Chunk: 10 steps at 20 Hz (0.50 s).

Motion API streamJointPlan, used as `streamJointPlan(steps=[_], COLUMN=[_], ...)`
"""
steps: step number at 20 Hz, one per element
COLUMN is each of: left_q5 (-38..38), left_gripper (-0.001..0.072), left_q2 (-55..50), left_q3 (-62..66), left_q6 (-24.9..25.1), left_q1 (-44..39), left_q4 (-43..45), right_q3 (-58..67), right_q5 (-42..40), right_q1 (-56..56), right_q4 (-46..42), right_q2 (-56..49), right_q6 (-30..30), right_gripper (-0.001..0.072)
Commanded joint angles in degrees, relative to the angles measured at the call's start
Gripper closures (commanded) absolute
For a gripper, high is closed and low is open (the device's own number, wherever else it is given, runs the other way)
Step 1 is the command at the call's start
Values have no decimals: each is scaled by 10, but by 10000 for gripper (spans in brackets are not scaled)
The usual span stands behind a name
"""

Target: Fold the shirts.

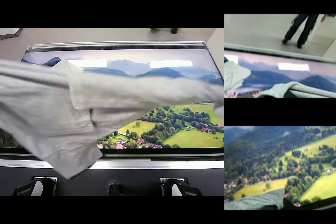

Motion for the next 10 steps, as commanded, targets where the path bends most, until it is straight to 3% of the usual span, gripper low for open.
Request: streamJointPlan(steps=[1,3,6,10], left_q5=[-14,59,209,405], left_gripper=[678,677,677,676], left_q2=[-6,-23,-88,-196], left_q3=[-174,-284,-360,-360], left_q6=[37,73,150,165], left_q1=[-11,-44,-120,-191], left_q4=[1,-39,-71,-71], right_q3=[-104,-182,-216,-216], right_q5=[31,-14,-157,-400], right_q1=[0,0,0,0], right_q4=[9,30,76,134], right_q2=[-31,-63,-139,-233], right_q6=[-8,-8,-5,37], right_gripper=[668,668,667,659])
